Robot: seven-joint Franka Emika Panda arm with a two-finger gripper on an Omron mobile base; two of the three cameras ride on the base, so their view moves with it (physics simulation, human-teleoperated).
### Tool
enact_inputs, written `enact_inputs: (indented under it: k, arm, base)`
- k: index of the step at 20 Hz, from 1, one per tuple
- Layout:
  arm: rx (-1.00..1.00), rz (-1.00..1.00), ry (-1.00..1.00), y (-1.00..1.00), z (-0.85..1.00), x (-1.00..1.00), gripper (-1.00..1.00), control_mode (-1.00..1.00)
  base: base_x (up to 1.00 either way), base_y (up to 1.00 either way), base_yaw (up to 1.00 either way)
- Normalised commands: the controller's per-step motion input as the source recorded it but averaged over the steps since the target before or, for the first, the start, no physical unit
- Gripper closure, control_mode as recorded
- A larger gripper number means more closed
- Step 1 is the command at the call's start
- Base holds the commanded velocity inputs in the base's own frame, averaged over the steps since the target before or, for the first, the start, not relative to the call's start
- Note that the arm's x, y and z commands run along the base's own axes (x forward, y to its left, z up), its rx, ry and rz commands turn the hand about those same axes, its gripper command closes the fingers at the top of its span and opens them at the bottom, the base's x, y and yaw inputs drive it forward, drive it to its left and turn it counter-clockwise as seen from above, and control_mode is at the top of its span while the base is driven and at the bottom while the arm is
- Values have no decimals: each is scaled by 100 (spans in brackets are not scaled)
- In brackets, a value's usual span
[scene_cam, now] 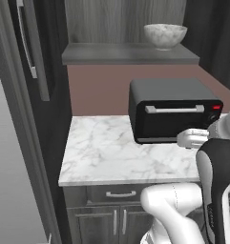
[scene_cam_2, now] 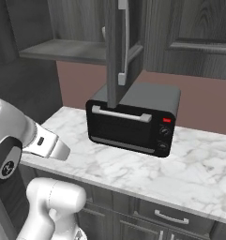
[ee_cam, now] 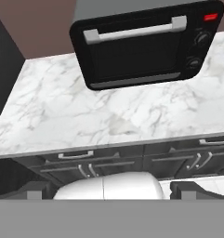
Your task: Move the bowls from the cabinet to the plates on the dining table.
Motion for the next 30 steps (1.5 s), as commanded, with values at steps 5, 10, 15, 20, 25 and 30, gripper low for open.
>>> enact_inputs:
  k: [5, 10, 15, 20, 25, 30]
  arm:
    - [0, -9, -1, 28, 68, 14, -100, -100]
    - [0, -8, 0, 23, 73, 14, -100, -100]
    - [0, -9, 0, 18, 71, 10, -100, -100]
    - [0, -7, 0, 0, 58, 11, -100, -100]
    - [3, -5, 0, -3, 45, 23, -100, -100]
    - [4, -14, -6, -16, 24, 25, -100, -100]
  base:
    - [0, 0, 0]
    - [0, 0, 0]
    - [0, 0, 0]
    - [0, 0, 0]
    - [0, 0, 0]
    - [0, 0, 0]
